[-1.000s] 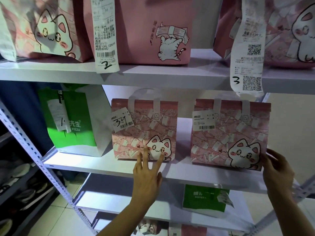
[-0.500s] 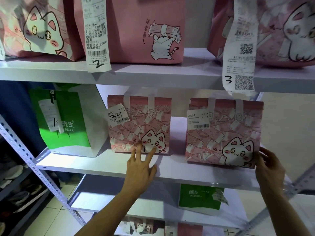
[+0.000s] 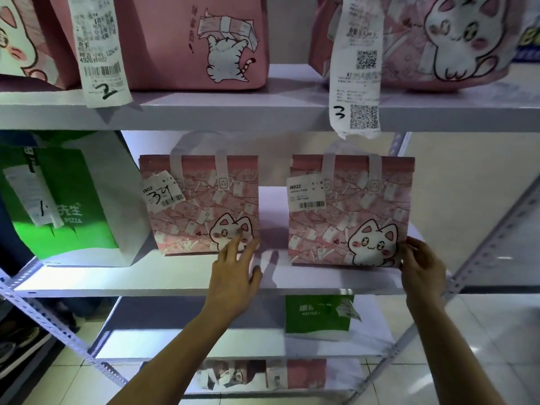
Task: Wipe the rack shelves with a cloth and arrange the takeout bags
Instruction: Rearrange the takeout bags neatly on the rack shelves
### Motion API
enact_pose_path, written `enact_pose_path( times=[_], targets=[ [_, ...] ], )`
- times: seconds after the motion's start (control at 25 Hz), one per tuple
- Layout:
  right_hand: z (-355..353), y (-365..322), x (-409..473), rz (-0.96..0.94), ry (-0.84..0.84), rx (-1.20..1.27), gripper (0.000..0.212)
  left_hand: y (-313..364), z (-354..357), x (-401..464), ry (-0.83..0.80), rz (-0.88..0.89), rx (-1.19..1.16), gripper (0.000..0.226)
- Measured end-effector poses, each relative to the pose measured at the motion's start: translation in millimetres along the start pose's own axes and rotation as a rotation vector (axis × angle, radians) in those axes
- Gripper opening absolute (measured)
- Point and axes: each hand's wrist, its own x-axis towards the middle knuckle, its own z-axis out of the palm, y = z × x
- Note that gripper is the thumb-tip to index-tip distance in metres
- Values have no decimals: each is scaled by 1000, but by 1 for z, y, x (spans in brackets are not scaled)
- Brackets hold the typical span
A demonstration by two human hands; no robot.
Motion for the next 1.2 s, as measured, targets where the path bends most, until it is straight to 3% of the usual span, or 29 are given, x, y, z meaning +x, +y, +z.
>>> enact_pose_path(
  times=[0.12,0.32,0.48,0.68,0.96,1.2],
  targets=[
    [-11,-2,-17,9,-5,36,12,30,-3,-2,-78,62,-241,55],
    [-40,-10,-54,-6,19,48,11,67,-6,-17,-256,-2,-690,56],
    [-61,-16,-82,1,82,113,10,83,-10,-35,-246,-46,-941,53],
    [-82,-16,-127,52,229,203,14,92,-16,-60,-241,28,-1036,41],
    [-102,5,-218,118,378,196,15,79,-26,-117,-301,74,-995,44],
    [-108,39,-310,139,389,156,16,35,-9,-200,-371,18,-988,48]
  ],
)
